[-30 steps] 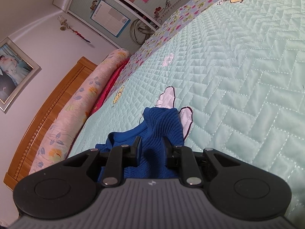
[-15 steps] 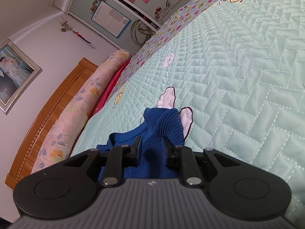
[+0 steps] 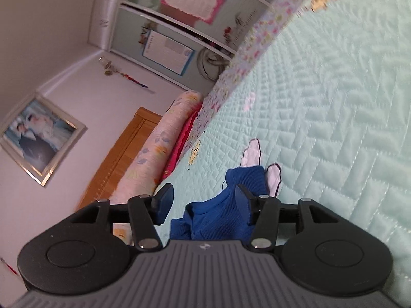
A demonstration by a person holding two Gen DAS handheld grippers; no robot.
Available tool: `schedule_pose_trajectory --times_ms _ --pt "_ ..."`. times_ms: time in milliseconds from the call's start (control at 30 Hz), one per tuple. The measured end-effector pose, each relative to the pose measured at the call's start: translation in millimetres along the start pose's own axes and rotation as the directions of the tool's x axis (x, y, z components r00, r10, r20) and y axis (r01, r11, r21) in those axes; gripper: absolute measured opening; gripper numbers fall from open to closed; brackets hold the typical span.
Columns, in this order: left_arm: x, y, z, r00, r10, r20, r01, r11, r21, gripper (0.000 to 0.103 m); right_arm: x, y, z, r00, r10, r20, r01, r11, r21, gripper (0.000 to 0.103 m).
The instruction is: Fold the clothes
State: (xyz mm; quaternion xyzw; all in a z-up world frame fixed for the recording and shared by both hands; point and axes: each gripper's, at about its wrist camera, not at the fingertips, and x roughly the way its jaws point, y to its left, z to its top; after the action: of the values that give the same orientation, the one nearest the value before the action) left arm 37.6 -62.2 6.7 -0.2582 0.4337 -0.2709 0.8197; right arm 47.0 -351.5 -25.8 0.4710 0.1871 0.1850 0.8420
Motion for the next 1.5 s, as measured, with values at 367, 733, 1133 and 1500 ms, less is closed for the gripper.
schedule_pose_trajectory --times_ms 367,733,1133,1500 --pt "1 0 0 0.997 0.015 -0.072 -0.011 0.999 0.048 0.008 -227 92 -126 0.98 -0.155 -0.126 0.141 0.983 -0.115 0.055" --pt "-121 -6 -54 0.999 -0.042 -0.019 0.041 0.999 -0.026 0.04 -270 149 -238 0.857 -0.516 -0.014 0.466 0.786 -0.407 0.054" --pt "-225 43 -133 0.995 -0.101 0.002 0.099 0.972 -0.213 0.043 -210 233 -275 0.822 -0.57 -0.008 0.428 0.626 -0.652 0.018" --pt "-174 6 -137 0.977 -0.182 -0.115 0.172 0.981 -0.089 0.048 -240 224 -231 0.836 -0.548 0.0 0.495 0.756 -0.429 0.018"
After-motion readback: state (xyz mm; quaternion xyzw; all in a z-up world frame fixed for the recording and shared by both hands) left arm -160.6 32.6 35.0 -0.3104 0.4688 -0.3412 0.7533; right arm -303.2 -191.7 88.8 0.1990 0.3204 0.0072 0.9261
